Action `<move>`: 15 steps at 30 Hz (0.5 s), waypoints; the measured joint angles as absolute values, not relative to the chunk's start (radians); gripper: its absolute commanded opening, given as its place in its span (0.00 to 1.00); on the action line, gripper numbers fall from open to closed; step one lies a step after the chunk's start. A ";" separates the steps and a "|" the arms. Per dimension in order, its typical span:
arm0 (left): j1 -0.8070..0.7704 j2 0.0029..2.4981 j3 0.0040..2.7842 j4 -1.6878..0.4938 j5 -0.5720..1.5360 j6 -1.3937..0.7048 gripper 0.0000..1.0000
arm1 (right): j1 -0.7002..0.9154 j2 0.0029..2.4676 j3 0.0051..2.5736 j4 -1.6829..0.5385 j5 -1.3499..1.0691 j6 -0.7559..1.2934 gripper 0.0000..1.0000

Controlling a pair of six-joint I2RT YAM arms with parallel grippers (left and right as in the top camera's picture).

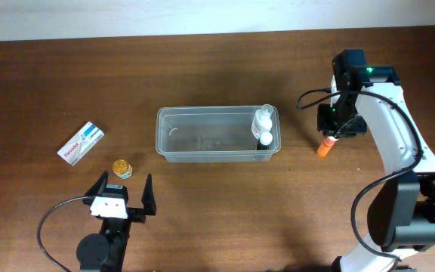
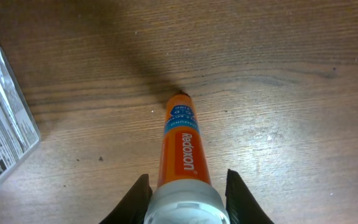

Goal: Pack container
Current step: 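Grasp the orange Redoxon tube with the right gripper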

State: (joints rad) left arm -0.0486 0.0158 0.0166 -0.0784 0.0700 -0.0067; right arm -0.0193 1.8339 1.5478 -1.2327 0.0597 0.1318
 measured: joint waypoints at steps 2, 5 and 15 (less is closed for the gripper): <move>-0.049 0.016 0.017 -0.078 0.070 -0.006 0.99 | -0.019 1.834 1.548 -1.233 0.060 0.132 0.22; -0.049 0.016 0.017 -0.079 0.070 -0.007 0.99 | -0.019 1.834 1.548 -1.243 0.060 0.132 0.22; -0.049 0.016 0.017 -0.079 0.070 -0.007 0.99 | -0.019 1.835 1.654 -1.357 0.059 0.132 0.22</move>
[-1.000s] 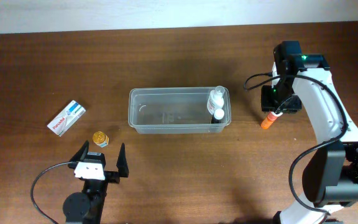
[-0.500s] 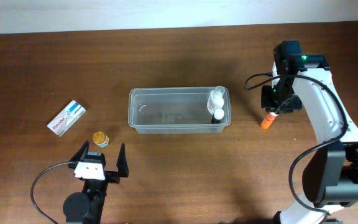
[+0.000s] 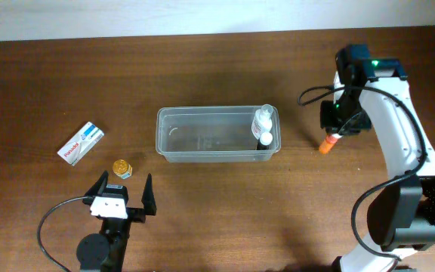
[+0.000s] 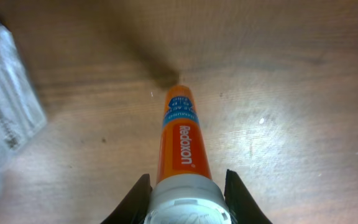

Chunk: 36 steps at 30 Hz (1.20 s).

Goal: Pack container
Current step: 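Grasp the orange Redoxon tube with the right gripper, then carry the orange tube over and lower it into the container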

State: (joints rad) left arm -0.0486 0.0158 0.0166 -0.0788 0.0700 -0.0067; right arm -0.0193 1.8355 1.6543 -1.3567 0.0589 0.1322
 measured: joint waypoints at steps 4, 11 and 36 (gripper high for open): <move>-0.049 0.016 0.017 -0.079 0.070 -0.007 0.99 | -0.019 1.835 1.755 -1.415 0.054 0.132 0.22; -0.049 0.016 0.017 -0.078 0.070 -0.007 0.99 | 0.018 1.826 1.905 -1.517 0.029 0.128 0.23; -0.049 0.015 0.017 -0.078 0.070 -0.007 0.99 | 0.509 1.689 1.992 -1.458 0.009 0.132 0.24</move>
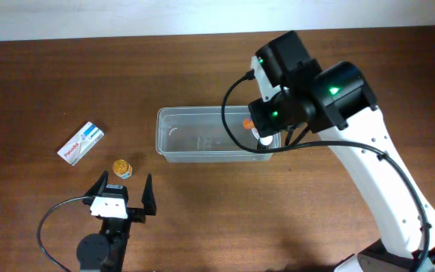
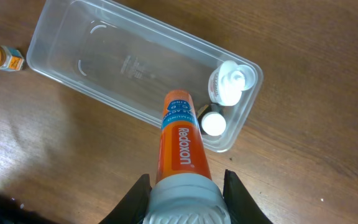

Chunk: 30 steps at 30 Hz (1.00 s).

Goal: Pack container
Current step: 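Carry the orange tube over and lower it into the container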

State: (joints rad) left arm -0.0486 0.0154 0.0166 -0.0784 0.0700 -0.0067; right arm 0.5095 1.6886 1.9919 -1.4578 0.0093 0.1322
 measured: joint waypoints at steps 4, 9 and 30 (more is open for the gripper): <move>-0.049 0.016 0.017 -0.078 0.070 -0.007 0.99 | 0.515 1.735 1.992 -1.440 0.010 0.137 0.24; -0.049 0.016 0.017 -0.078 0.070 -0.007 0.99 | 0.518 1.834 1.991 -1.399 0.010 0.140 0.24; -0.049 0.016 0.017 -0.079 0.070 -0.007 0.99 | 0.519 2.013 1.991 -1.289 0.102 0.139 0.24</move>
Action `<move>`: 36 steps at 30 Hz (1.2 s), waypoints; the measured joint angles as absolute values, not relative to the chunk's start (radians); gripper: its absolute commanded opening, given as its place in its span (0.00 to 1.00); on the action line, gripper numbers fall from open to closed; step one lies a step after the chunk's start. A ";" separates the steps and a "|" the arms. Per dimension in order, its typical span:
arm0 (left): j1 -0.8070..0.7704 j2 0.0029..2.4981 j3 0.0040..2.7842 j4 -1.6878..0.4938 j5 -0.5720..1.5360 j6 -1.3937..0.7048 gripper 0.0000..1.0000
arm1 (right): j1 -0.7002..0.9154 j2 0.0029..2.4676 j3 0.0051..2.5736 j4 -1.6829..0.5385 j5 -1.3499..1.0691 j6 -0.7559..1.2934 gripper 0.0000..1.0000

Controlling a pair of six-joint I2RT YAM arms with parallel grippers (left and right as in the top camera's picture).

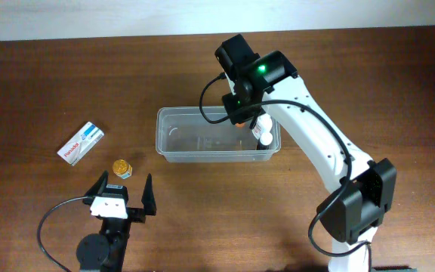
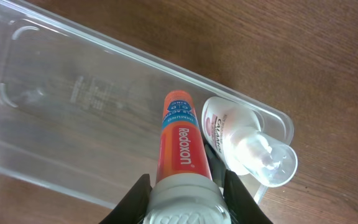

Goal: Pack container
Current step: 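Carry the orange tube over and lower it into the container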

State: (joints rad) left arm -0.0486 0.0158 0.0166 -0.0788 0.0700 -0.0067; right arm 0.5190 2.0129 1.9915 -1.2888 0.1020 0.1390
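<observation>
My right gripper [image 2: 184, 194] is shut on the white cap end of an orange Redoxon tube [image 2: 180, 143], which points down into the clear plastic container [image 1: 172, 140] at its right part. Beside the tube stands a white bottle with a clear cap [image 2: 253, 152], with a dark bottle mostly hidden behind the tube. In the overhead view the right gripper [image 1: 240, 113] hangs over the container's right end, and only a bit of the orange tube [image 1: 237, 125] shows. My left gripper [image 1: 123, 195] rests open near the table's front edge, holding nothing.
A white and blue box [image 1: 81, 143] lies on the table left of the container. A small gold-capped jar [image 1: 121, 168] sits just ahead of the left gripper. The brown wooden table [image 1: 368, 75] stretches to the right.
My right gripper has moved the tube lower and closer to the container's right end, so the tube's tip now points inside next to the white bottle. The left arm has not moved.
The right gripper was shut on the orange tube on the table right of the container. Then it held it there slightly raised. Later it carried the tube above the container, and now holds it inside the right end beside the bottles.
</observation>
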 measured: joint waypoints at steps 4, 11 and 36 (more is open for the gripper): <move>-0.049 0.016 0.017 -0.078 0.070 -0.007 1.00 | 0.519 2.035 1.991 -1.289 0.116 0.139 0.23; -0.049 0.016 0.017 -0.078 0.070 -0.007 0.99 | 0.519 2.077 1.991 -1.288 0.119 0.139 0.23; -0.049 0.016 0.017 -0.079 0.070 -0.007 0.99 | 0.480 2.116 1.991 -1.271 0.120 0.139 0.23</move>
